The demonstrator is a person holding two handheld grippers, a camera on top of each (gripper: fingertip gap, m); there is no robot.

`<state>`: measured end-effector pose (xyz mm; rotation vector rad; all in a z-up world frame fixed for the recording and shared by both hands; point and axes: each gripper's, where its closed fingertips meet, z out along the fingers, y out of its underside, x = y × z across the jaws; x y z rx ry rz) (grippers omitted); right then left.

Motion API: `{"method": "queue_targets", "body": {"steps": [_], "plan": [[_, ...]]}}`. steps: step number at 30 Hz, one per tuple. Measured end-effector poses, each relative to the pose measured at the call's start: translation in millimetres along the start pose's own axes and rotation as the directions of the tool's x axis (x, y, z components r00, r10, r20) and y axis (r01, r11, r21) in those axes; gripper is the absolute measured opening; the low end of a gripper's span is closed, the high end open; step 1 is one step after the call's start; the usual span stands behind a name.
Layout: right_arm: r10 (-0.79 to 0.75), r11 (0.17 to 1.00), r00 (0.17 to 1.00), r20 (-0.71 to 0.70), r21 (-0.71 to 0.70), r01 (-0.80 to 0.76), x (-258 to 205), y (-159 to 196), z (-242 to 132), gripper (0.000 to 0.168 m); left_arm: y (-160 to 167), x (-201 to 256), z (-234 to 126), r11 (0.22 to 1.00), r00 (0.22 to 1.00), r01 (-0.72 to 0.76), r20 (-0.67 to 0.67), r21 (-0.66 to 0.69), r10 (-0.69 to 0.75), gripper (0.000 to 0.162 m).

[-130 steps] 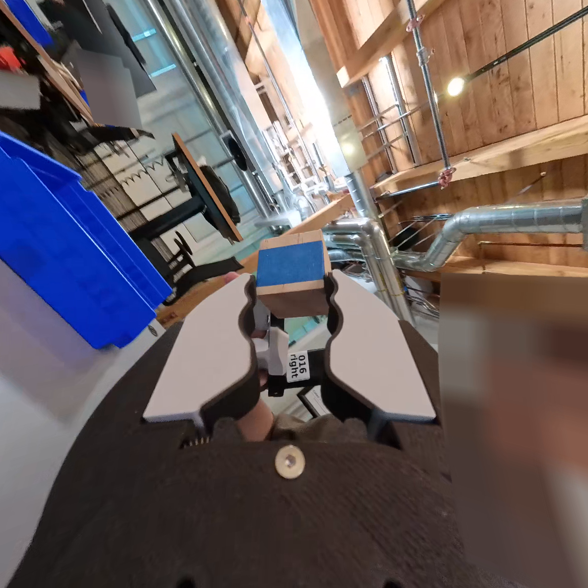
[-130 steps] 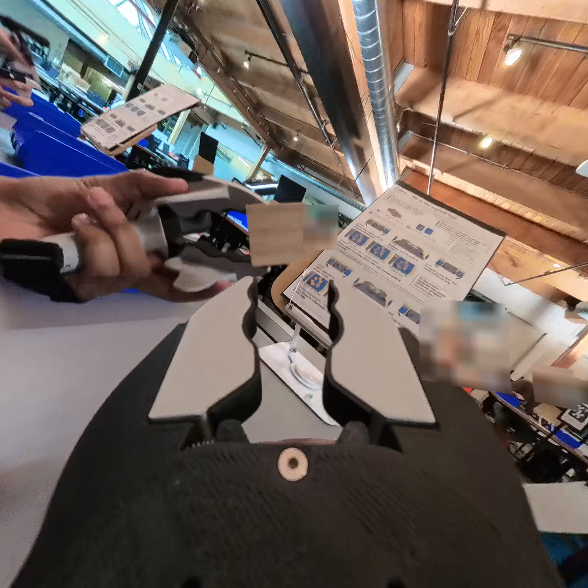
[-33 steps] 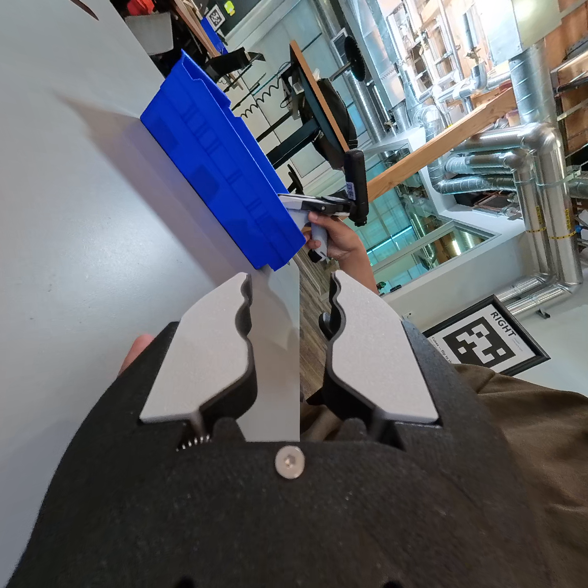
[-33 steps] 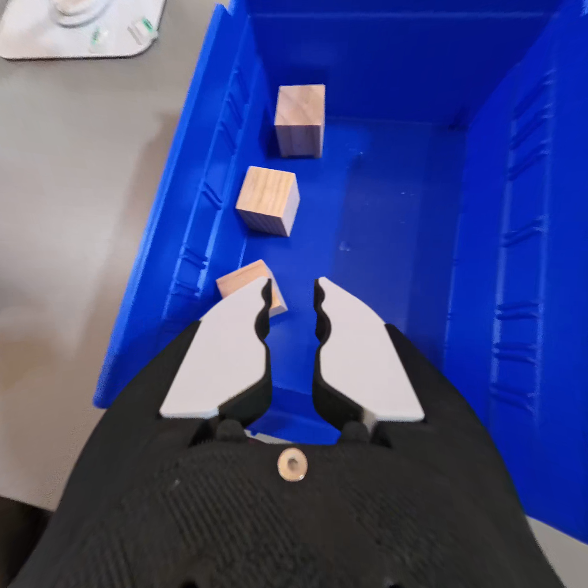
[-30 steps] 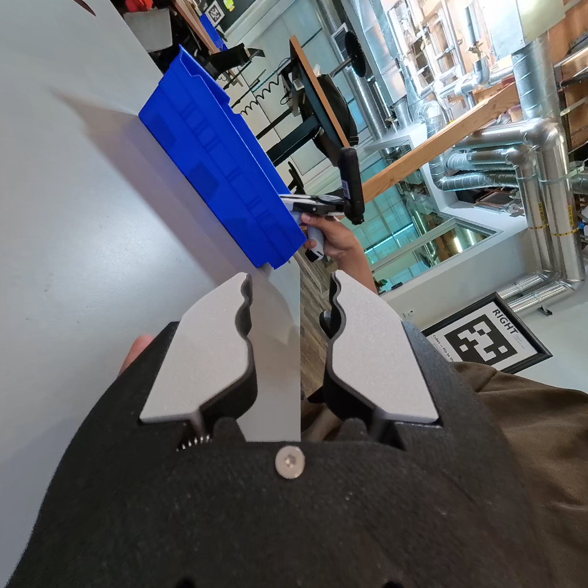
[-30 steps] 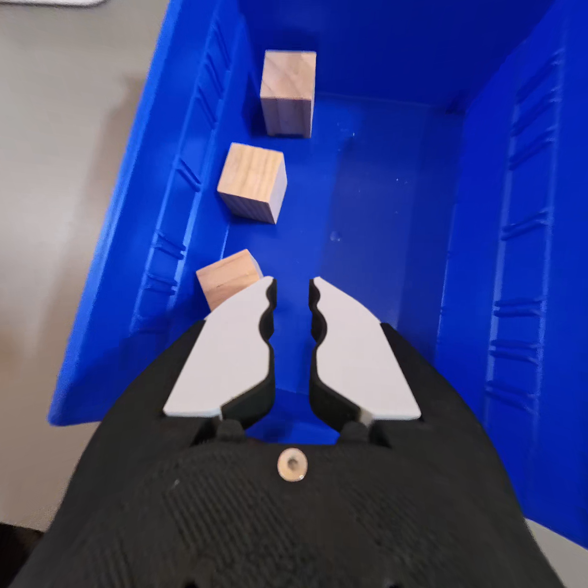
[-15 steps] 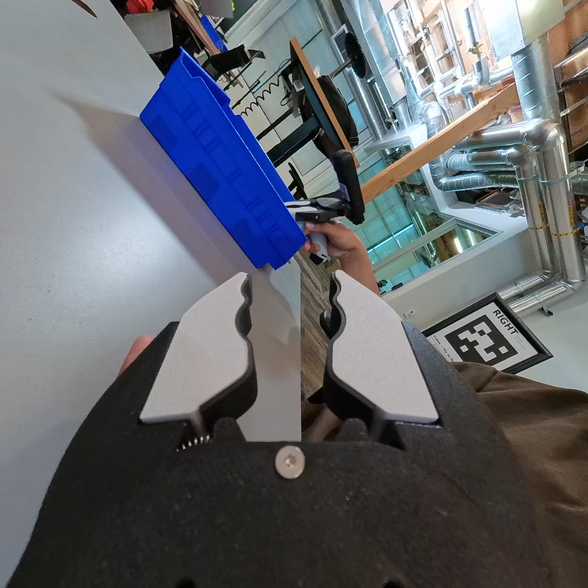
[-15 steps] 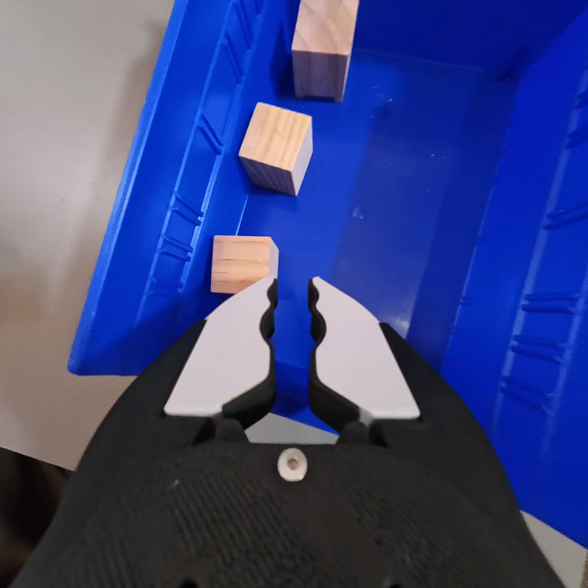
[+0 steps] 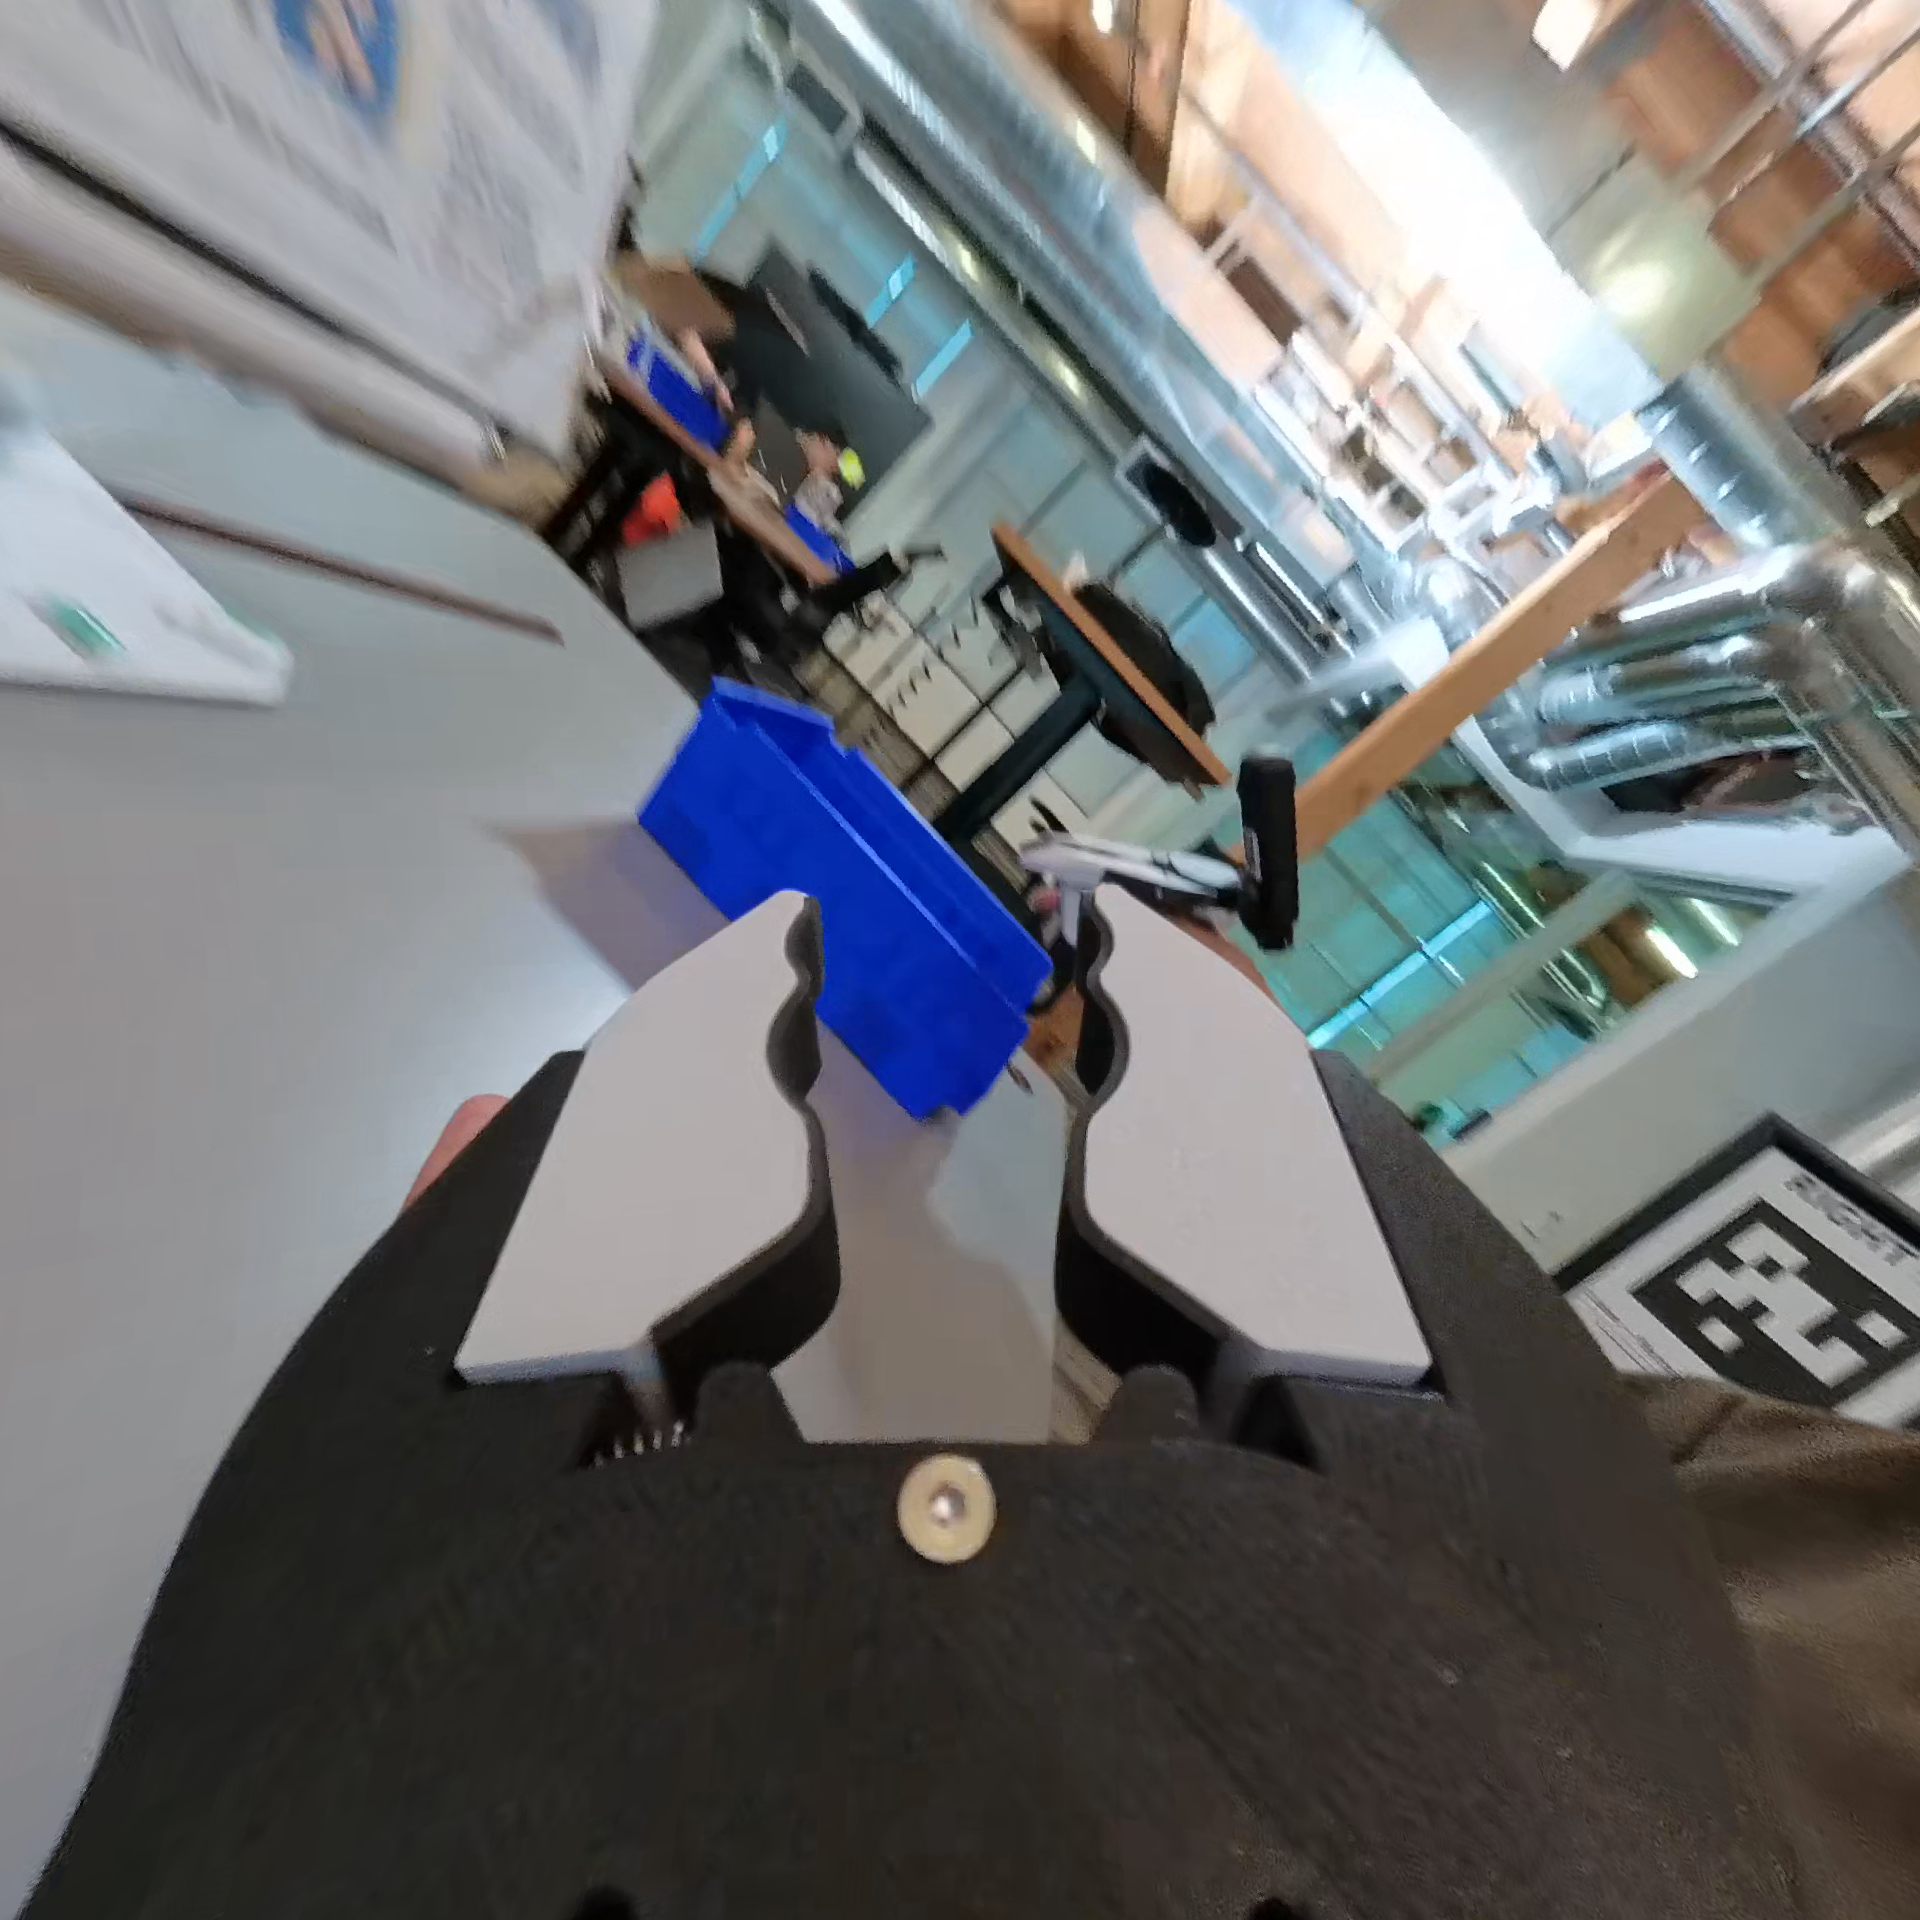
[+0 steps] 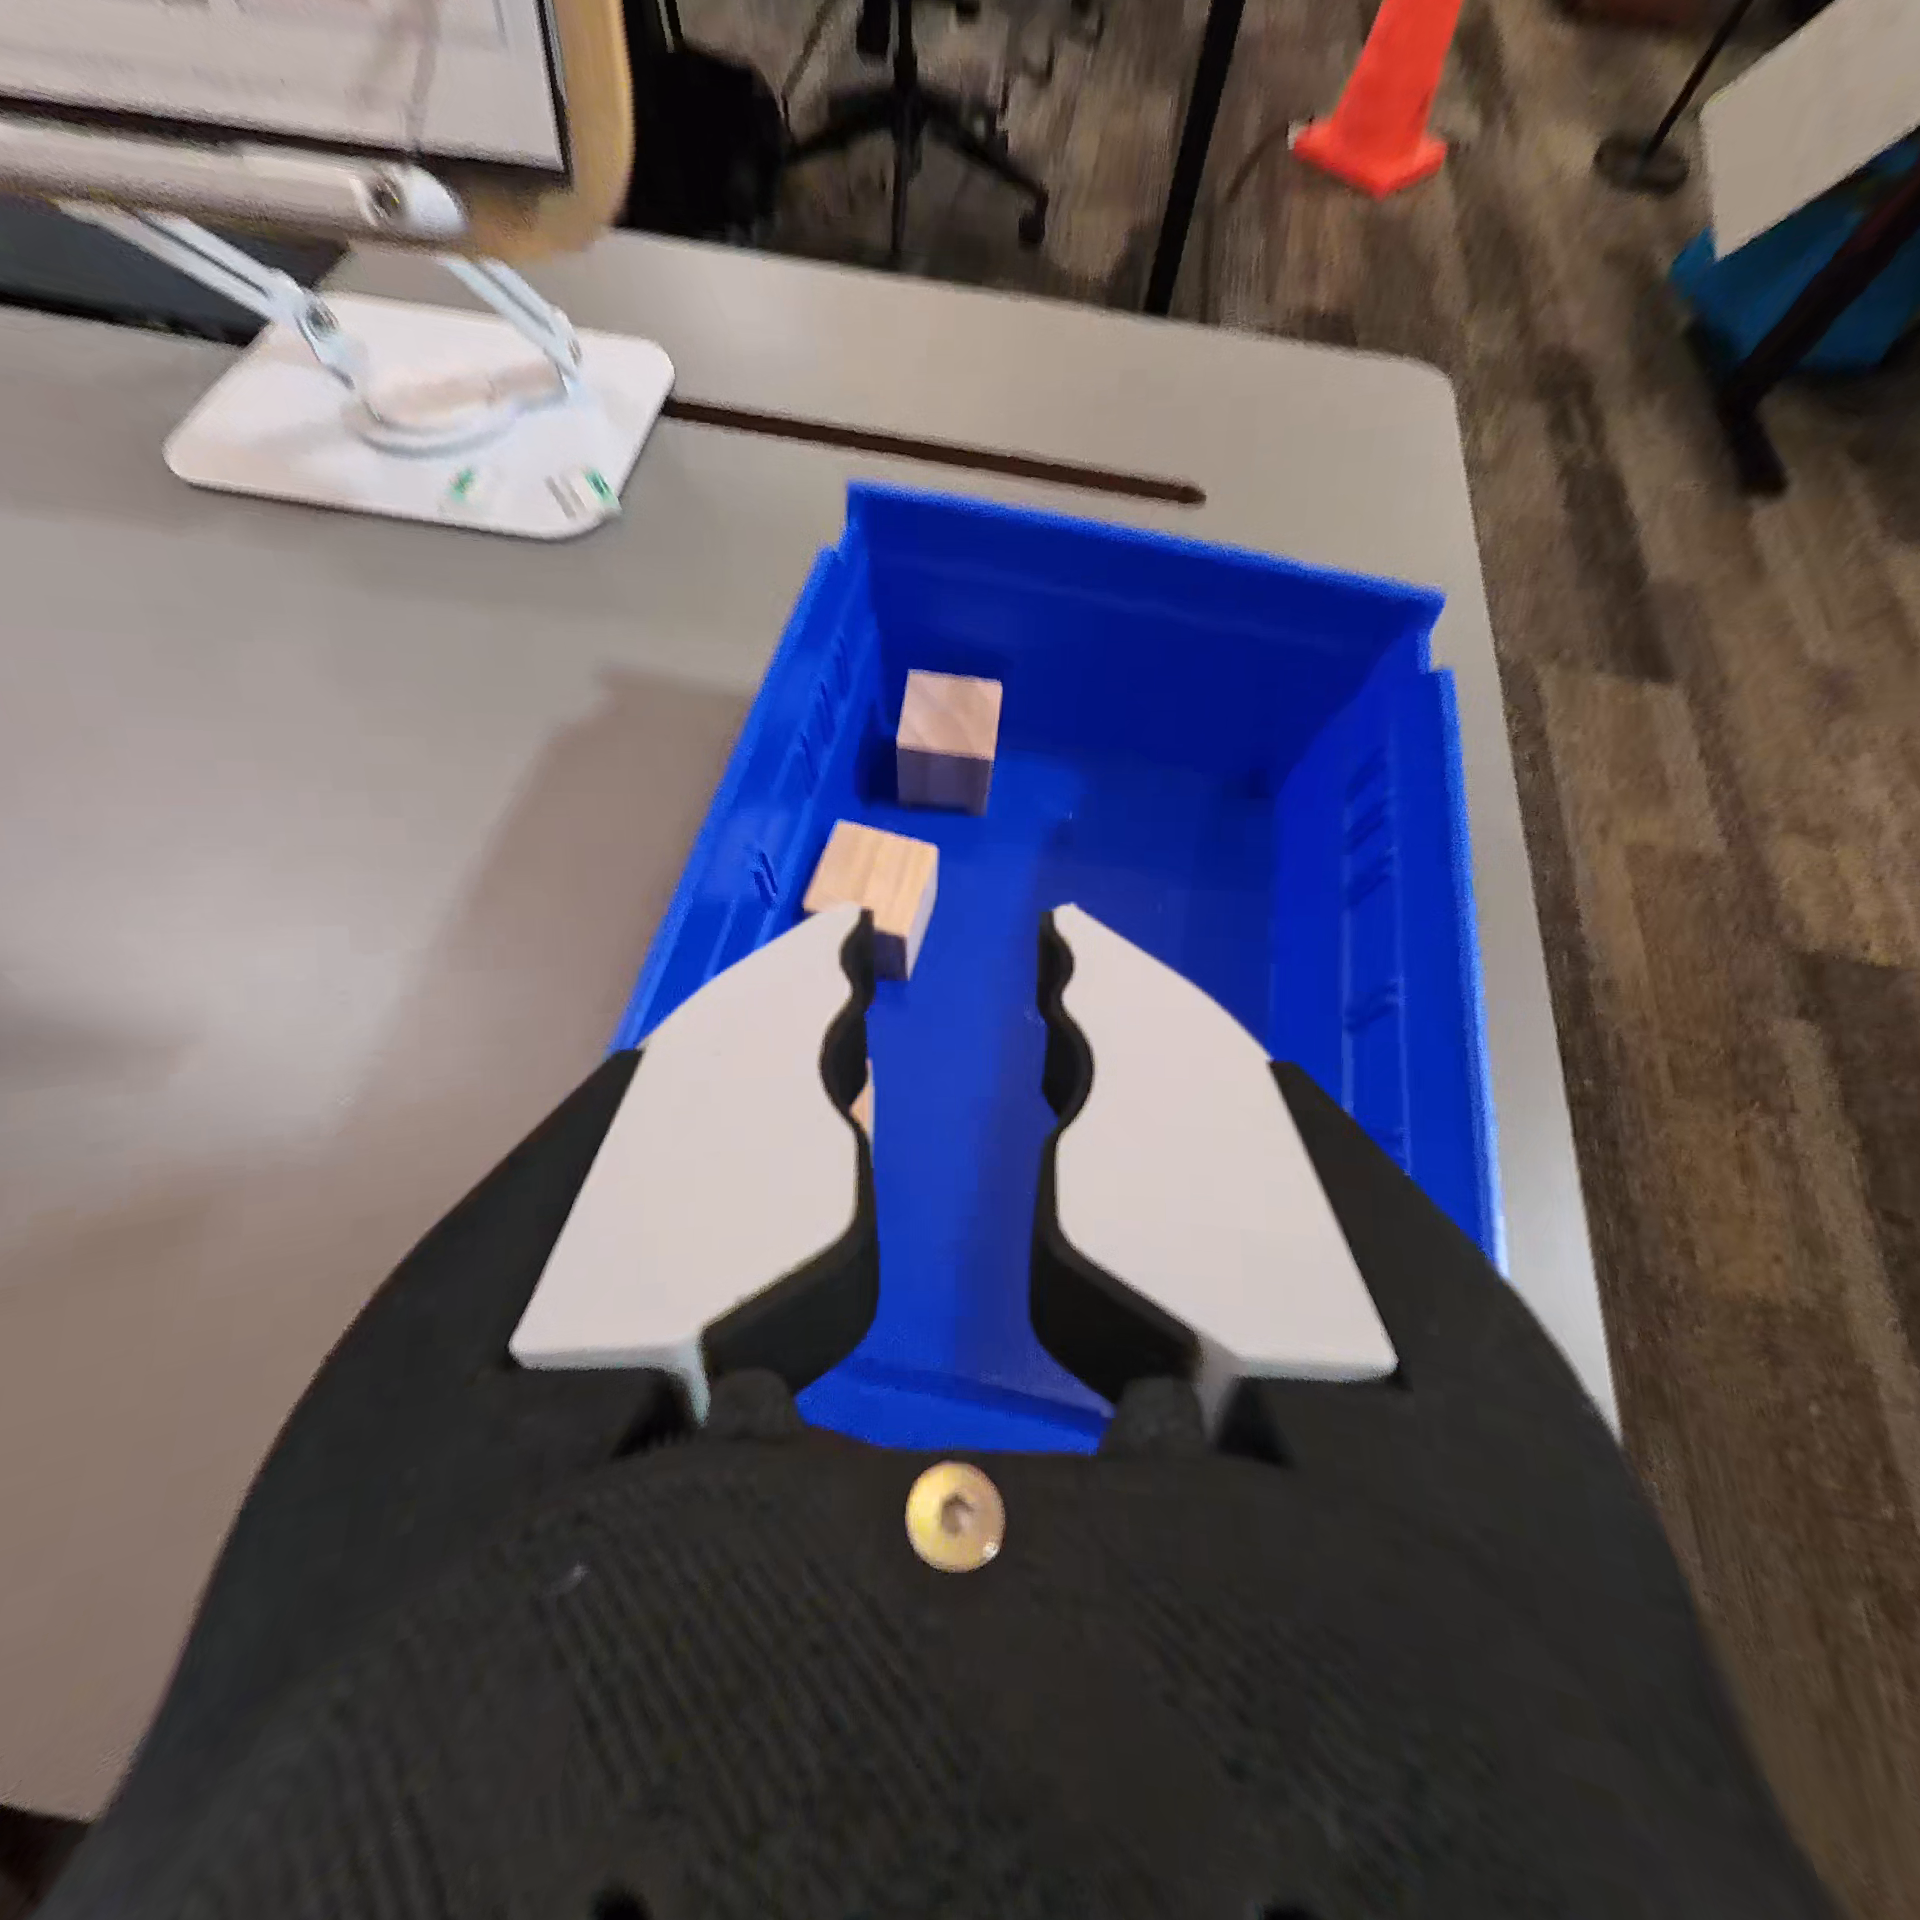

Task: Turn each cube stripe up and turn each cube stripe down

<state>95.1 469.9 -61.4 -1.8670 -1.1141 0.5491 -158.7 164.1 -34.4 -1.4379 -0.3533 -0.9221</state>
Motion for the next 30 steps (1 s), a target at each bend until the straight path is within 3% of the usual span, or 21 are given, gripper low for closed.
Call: {"method": "queue_targets", "body": {"steps": [3, 6, 10, 13, 15, 17, 20, 25, 28, 30], "plan": [[-0.017, 0.997, 1.0, -0.004, 0.074, 0.017, -8.1, -18.3, -8.9, 0.031, -53.4, 6.3, -38.7, 0.983, 0.982, -0.151, 0.132, 0.102, 0.137, 0.052], [-0.04, 0.992, 0.999, -0.004, 0.117, 0.04, -18.7, -30.4, -14.5, 0.031, -97.8, -0.9, -90.1, 0.941, 0.892, -0.319, 0.373, 0.116, 0.256, 0.057], [-0.1, 0.985, 0.995, 0.005, 0.14, 0.098, -39.9, -39.9, -19.1, 0.03, -133.0, -46.2, -184.5, 0.886, 0.612, -0.463, 0.724, 0.003, 0.317, 0.07], [-0.169, 0.975, 0.986, -0.009, 0.142, 0.169, -55.1, -42.7, -22.7, 0.031, -129.7, -100.7, -263.3, 0.903, 0.352, -0.413, 0.893, -0.122, 0.281, 0.081], [-0.212, 0.967, 0.977, -0.02, 0.14, 0.212, -63.7, -41.8, -25.5, 0.031, -116.6, -133.8, -302.6, 0.926, 0.221, -0.325, 0.936, -0.194, 0.274, 0.082], [-0.241, 0.96, 0.97, -0.032, 0.136, 0.244, -69.5, -40.6, -28.7, 0.031, -103.7, -158.9, -322.2, 0.943, 0.161, -0.239, 0.948, -0.232, 0.274, 0.082], [-0.249, 0.957, 0.968, -0.036, 0.146, 0.251, -74.9, -39.9, -34.9, 0.031, -97.6, -179.8, -328.6, 0.949, 0.109, -0.154, 0.95, -0.276, 0.294, 0.079], [-0.23, 0.961, 0.972, -0.044, 0.149, 0.234, -73.9, -33.5, -44.4, 0.031, -108.5, -201.4, -345.3, 0.914, -0.103, -0.092, 0.916, -0.396, 0.387, 0.075], [-0.216, 0.963, 0.975, -0.056, 0.149, 0.222, -69.6, -29.8, -50.5, 0.031, -107.8, -214.9, -360.5, 0.917, -0.187, -0.004, 0.902, -0.398, 0.39, 0.071], [-0.207, 0.964, 0.976, -0.07, 0.154, 0.216, -65.8, -28.5, -54.7, 0.03, -106.4, -221.1, -361.7, 0.929, -0.17, 0.025, 0.914, -0.37, 0.369, 0.063]]}}
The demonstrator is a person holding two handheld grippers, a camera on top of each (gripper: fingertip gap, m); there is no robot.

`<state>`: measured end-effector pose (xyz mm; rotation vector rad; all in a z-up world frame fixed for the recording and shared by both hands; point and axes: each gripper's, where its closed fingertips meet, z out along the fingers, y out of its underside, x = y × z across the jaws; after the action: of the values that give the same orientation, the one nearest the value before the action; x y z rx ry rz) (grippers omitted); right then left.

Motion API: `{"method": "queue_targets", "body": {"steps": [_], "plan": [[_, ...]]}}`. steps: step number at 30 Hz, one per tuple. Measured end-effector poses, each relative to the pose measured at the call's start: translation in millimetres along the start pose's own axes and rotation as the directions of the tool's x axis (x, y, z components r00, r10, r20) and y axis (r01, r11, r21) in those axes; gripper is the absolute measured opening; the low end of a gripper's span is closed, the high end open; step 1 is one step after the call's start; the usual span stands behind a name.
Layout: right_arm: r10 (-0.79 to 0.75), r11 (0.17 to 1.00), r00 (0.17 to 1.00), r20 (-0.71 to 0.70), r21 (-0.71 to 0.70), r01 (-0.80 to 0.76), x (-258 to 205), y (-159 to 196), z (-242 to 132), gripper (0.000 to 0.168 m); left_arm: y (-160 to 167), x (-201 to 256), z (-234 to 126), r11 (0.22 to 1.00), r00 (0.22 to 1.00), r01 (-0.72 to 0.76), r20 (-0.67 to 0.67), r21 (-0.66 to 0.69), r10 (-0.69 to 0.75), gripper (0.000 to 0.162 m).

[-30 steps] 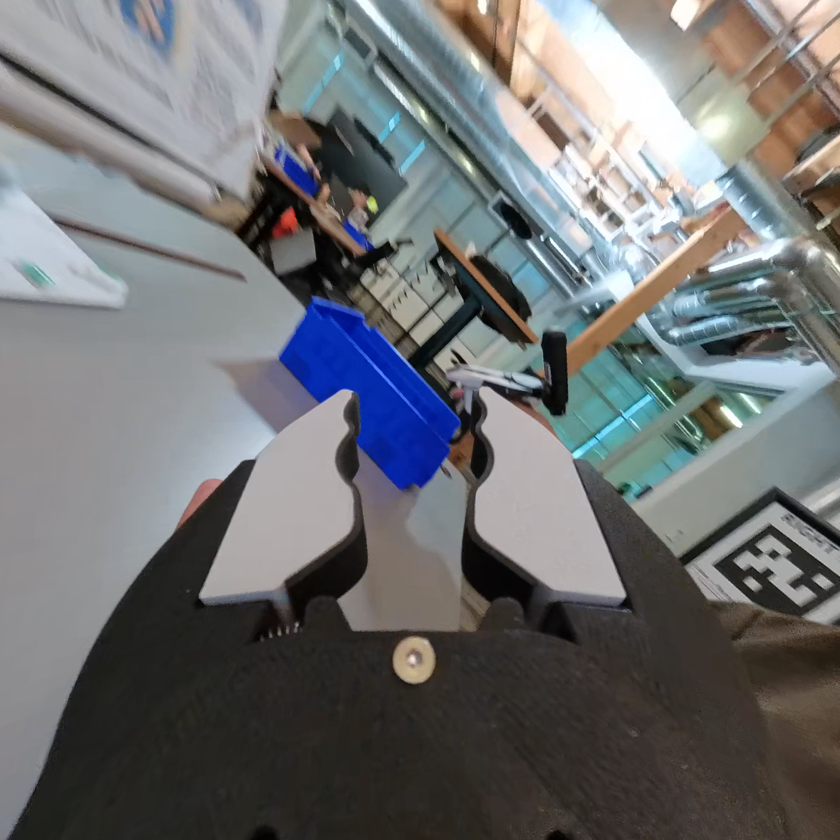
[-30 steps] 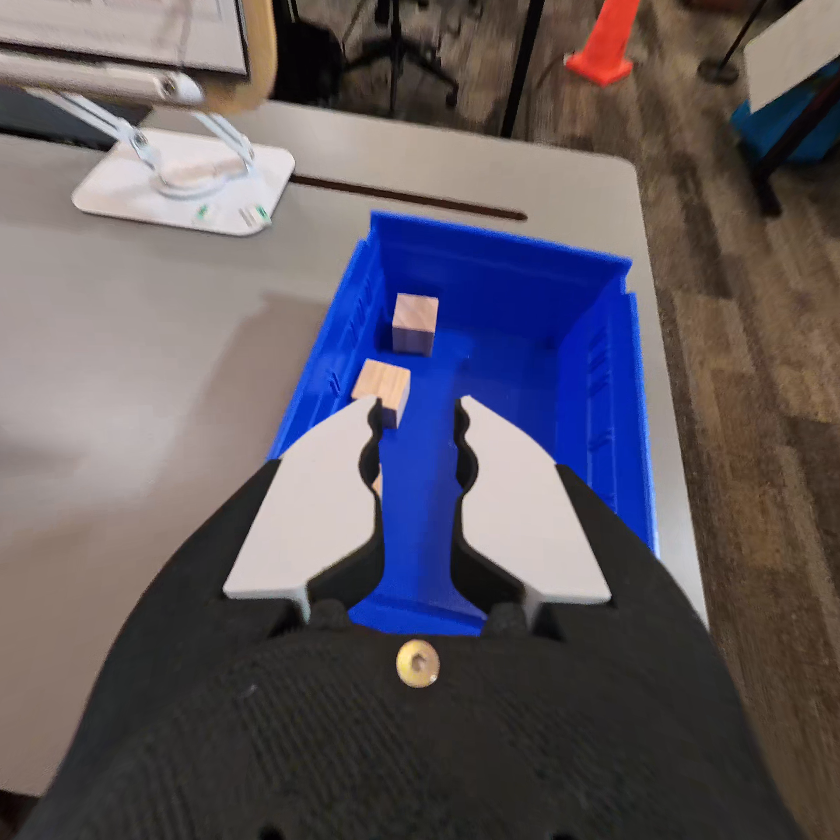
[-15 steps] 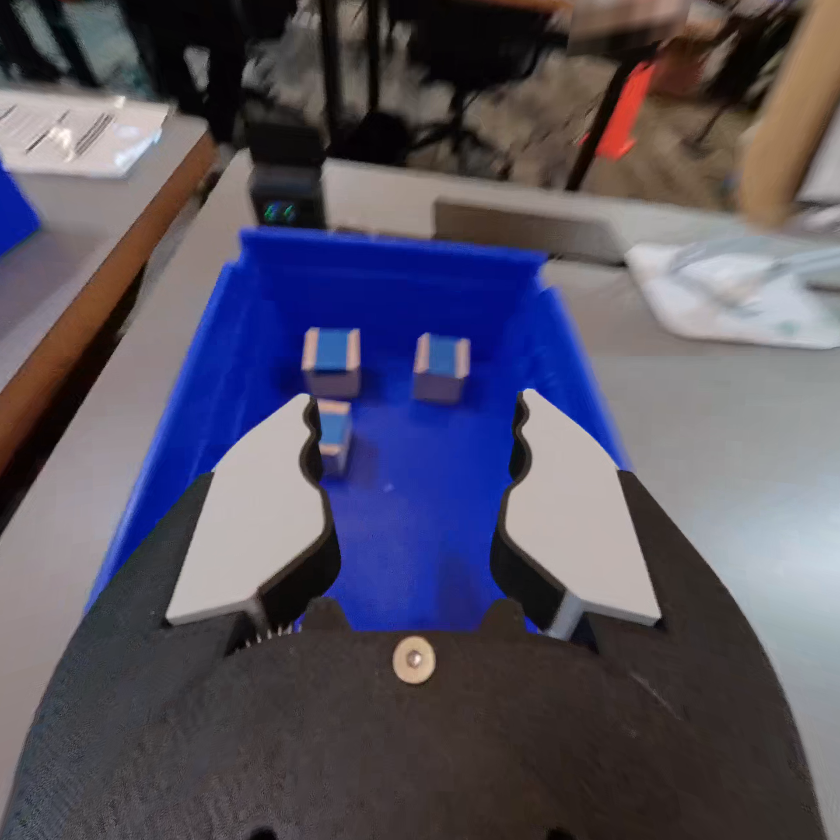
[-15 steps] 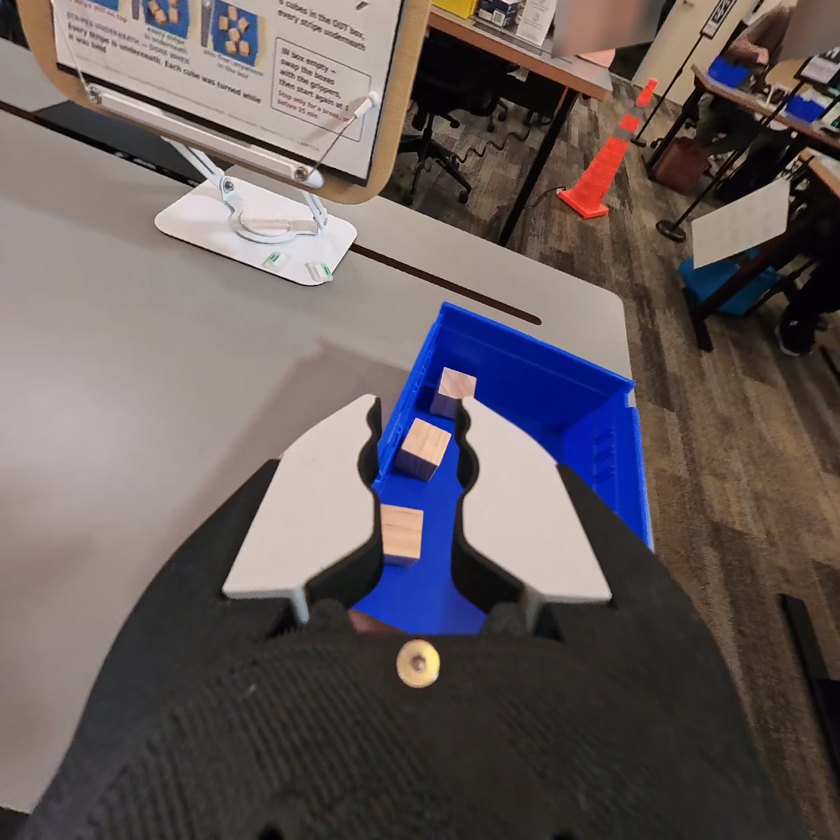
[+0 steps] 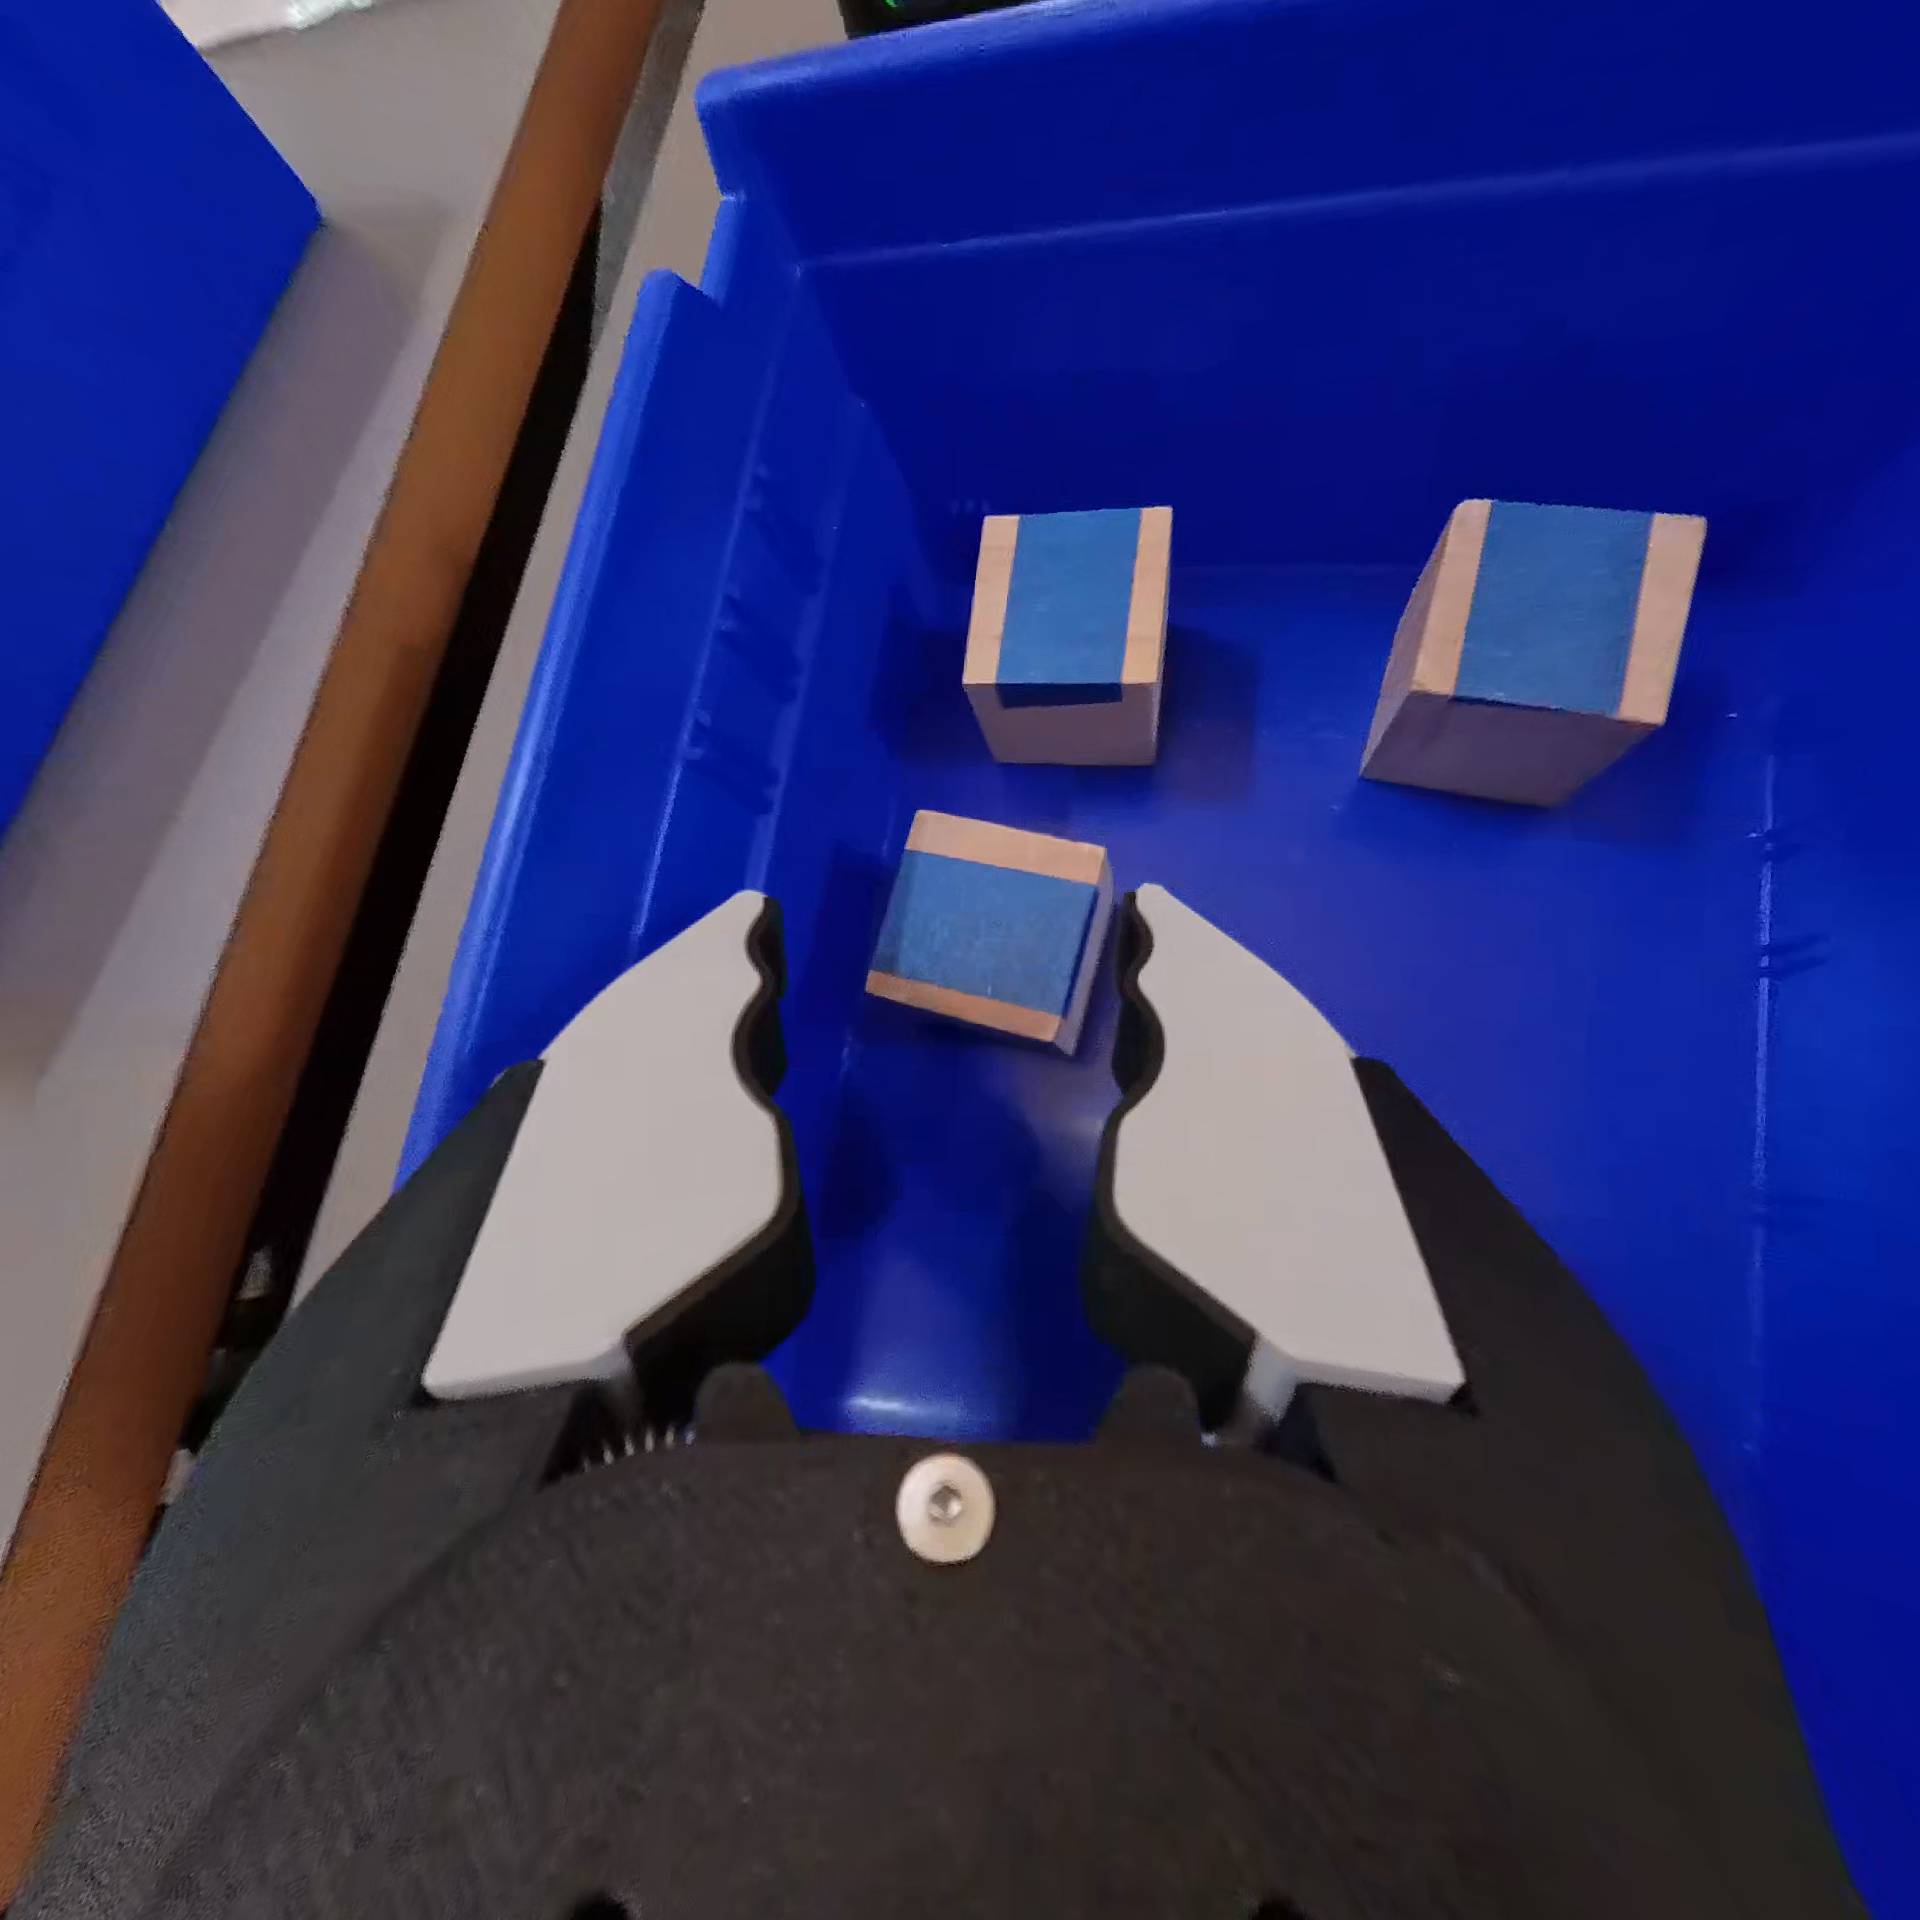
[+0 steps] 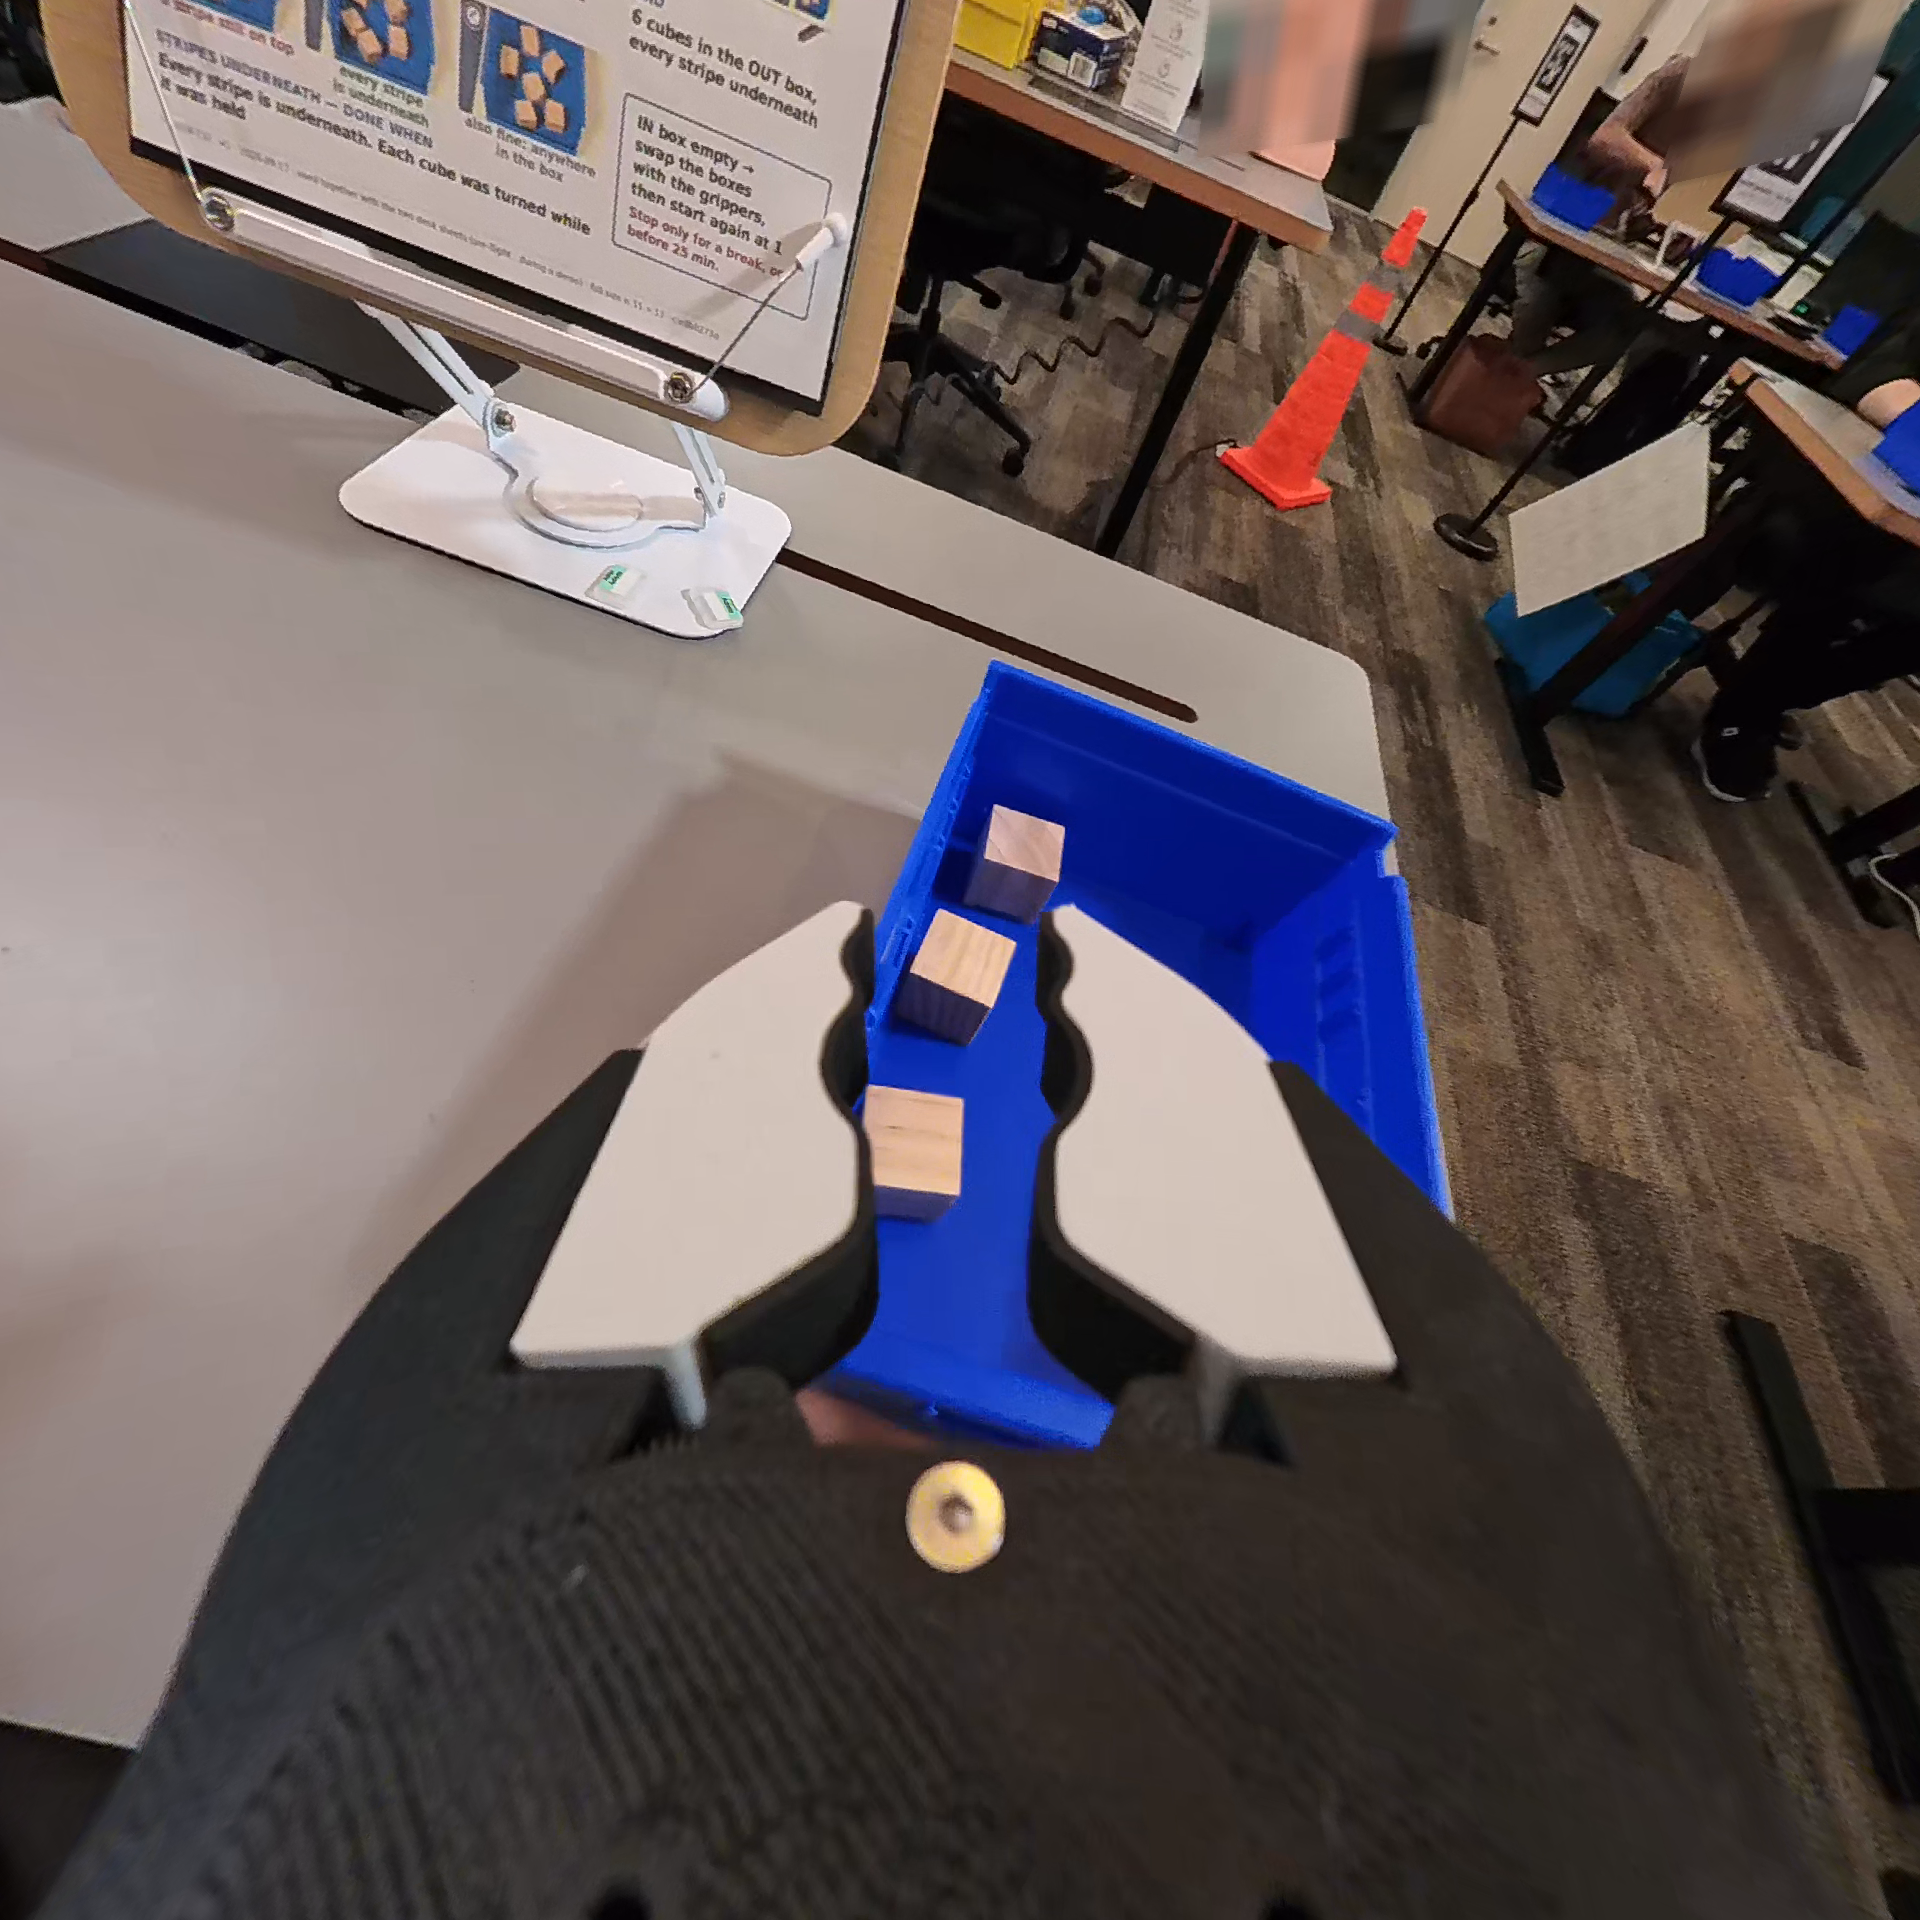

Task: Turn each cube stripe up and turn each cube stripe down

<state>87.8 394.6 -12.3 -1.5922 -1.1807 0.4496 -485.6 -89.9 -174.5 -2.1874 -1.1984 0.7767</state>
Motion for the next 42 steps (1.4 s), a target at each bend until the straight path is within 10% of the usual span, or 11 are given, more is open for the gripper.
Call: {"method": "queue_targets", "body": {"steps": [15, 26, 33, 42], "plan": [[0.001, 0.999, 1.0, -0.021, 0.039, 0.0, -1.2, -5.6, -9.8, 0.028, 19.1, 5.9, 19.6, 0.989, 1.0, 0.004, -0.012, -0.15, -0.006, 0.051], [-0.004, 0.998, 1.0, -0.024, 0.067, 0.005, -1.5, -13.9, -15.4, 0.028, -36.3, 29.6, -32.2, 0.981, 0.95, 0.176, -0.275, 0.077, -0.149, 0.05], [0.054, 0.985, 0.998, -0.014, 0.167, -0.051, -12.3, -36.5, -18.4, 0.017, -113.6, 82.9, -148.1, 0.858, 0.668, 0.431, -0.738, 0.279, -0.095, 0.048], [0.018, 0.91, 0.988, 0.152, 0.408, -0.079, -70.5, -84.3, -22.5, 0.045, -123.6, 207.6, -292.6, 0.847, 0.068, 0.513, -0.991, 0.136, 0.118, 0.048]]}}
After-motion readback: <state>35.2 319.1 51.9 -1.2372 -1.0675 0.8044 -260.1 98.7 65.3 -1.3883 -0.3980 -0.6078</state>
